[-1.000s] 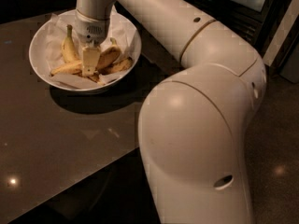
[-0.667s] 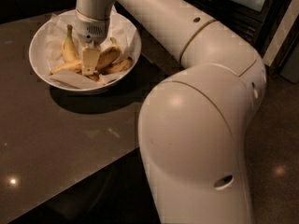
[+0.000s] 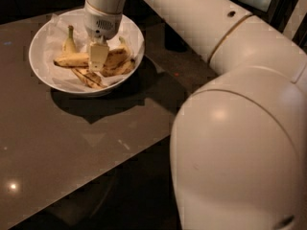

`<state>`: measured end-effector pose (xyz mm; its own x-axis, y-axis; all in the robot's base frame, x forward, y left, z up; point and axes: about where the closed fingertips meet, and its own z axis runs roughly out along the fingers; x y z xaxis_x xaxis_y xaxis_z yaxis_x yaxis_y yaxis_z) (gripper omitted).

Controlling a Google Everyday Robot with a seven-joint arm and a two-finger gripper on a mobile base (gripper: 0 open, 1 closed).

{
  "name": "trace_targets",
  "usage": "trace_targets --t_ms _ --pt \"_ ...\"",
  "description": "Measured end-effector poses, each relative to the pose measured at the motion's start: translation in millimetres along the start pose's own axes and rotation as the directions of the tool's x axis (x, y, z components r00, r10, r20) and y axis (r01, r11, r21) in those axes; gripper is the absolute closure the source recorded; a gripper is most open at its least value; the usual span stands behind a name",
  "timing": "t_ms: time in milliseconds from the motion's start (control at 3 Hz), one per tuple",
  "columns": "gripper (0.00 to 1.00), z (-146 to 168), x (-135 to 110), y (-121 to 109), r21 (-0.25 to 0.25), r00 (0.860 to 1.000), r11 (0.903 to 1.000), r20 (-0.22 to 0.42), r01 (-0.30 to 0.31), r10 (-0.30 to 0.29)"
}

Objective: Pick banana from white bowl

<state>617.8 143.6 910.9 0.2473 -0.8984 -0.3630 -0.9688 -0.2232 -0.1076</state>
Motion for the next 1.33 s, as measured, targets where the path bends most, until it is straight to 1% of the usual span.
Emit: trace_targets --t_ms 333,667,1000,1333 --pt "1.00 -24 6 18 0.047 1.000 0.9989 0.004 -0.004 0.004" --pt "1.00 -27 6 20 0.051 1.000 0.9987 0.003 -0.004 0.004" --pt "1.00 -34 4 33 0.025 0.999 0.9996 -0.038 -0.009 0.009" --pt "1.00 -58 -16 48 0.040 0.995 0.9990 -0.100 -0.020 0.024"
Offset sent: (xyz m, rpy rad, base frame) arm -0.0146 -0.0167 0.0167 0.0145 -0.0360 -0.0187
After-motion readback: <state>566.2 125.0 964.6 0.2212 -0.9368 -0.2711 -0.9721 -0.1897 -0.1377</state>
